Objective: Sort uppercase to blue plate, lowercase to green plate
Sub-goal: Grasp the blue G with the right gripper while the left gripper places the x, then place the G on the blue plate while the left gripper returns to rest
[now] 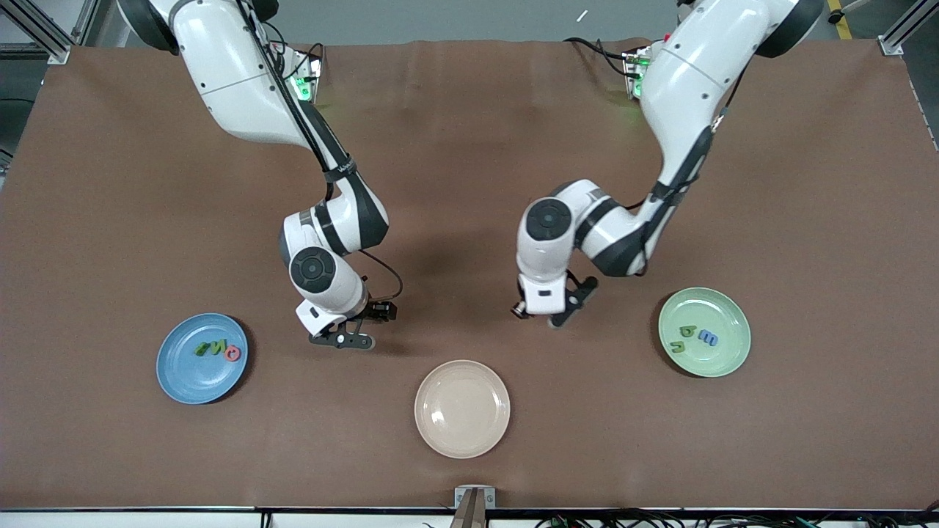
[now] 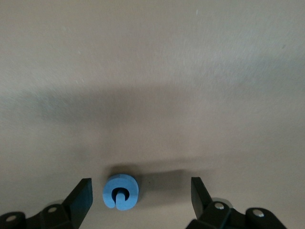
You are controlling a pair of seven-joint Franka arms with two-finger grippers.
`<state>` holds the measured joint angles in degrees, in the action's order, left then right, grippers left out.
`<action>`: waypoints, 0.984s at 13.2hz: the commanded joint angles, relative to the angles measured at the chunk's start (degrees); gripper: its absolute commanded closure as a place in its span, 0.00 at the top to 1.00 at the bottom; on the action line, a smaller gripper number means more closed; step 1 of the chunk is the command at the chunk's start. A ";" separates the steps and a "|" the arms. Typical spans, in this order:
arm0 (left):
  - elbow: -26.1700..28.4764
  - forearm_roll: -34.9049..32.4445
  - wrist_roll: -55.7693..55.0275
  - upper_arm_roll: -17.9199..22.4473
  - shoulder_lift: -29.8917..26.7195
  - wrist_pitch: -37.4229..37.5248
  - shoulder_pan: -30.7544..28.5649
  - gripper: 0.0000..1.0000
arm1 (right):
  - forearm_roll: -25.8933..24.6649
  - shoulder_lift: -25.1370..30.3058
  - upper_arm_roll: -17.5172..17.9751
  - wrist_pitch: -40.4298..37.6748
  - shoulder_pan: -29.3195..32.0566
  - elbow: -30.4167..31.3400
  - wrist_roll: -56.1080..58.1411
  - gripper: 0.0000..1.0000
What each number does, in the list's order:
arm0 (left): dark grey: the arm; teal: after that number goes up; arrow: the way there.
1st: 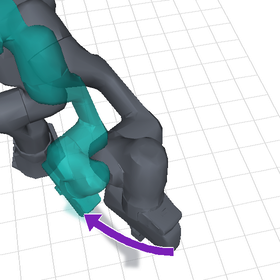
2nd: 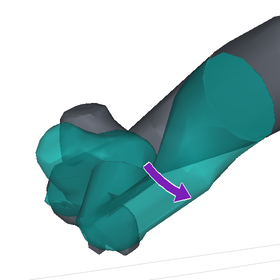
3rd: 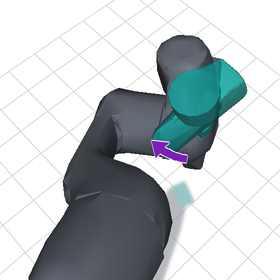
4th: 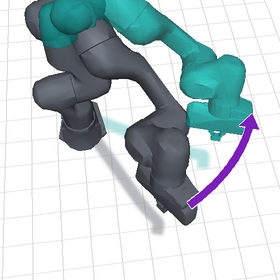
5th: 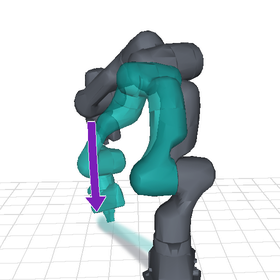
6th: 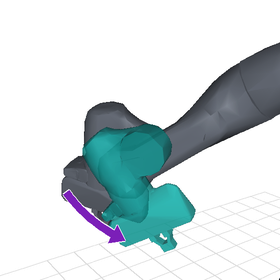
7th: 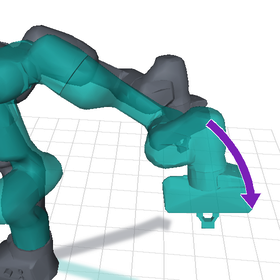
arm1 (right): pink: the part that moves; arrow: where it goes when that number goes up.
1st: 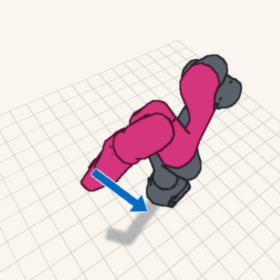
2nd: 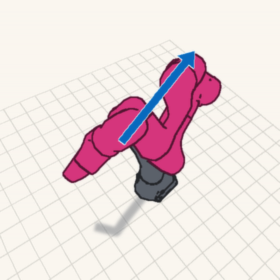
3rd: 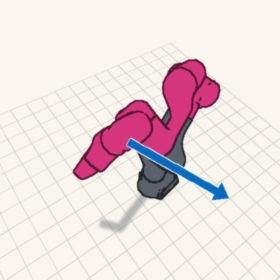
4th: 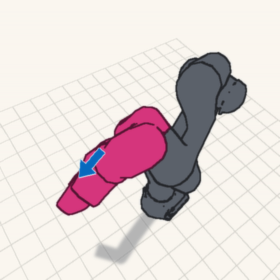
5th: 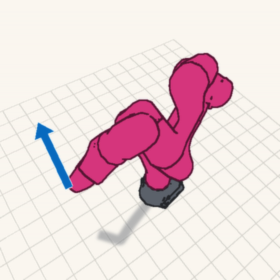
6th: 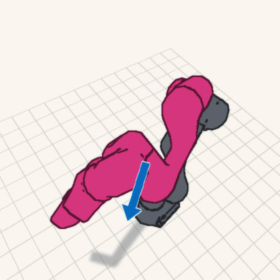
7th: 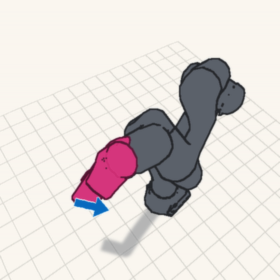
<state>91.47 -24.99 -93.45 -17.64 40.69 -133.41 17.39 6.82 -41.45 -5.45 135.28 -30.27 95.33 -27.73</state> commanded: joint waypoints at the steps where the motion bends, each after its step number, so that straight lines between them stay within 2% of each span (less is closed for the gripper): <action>1: 1.86 -1.03 5.98 -0.29 -2.20 2.71 -6.20 0.00 | 0.12 1.02 -0.35 1.56 -1.89 1.70 -2.94 0.90; 3: 2.04 -1.03 13.25 -0.47 -2.98 6.03 -11.57 0.00 | 0.12 1.02 -0.35 3.24 -1.89 3.01 -2.85 0.82; 5: 2.21 -1.03 20.03 -0.47 -4.30 8.25 -16.49 0.01 | 0.04 1.11 -0.35 2.89 -1.98 3.10 -2.85 0.64; 9: 2.83 -1.03 31.19 -0.47 -4.75 8.25 -24.14 0.01 | 0.04 1.11 -0.35 2.80 -2.51 3.02 -2.85 0.35; 11: 3.01 -1.03 35.69 -0.55 -4.13 8.16 -27.74 0.06 | 0.04 1.37 -0.35 2.19 -2.34 2.84 -2.85 0.20; 12: 3.79 -1.03 37.45 -0.47 -4.05 8.16 -28.54 0.30 | 0.04 1.46 -0.44 2.01 -1.90 2.49 -2.33 0.13; 13: 4.06 -1.03 38.42 -0.47 -4.22 8.16 -28.90 0.67 | -0.05 1.72 -0.87 1.40 -1.55 1.79 -1.98 0.09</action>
<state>93.63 -25.07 -56.83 -17.58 37.71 -125.66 -10.57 6.80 -41.18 -5.71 137.46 -32.12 96.74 -29.74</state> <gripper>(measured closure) 0.705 0.661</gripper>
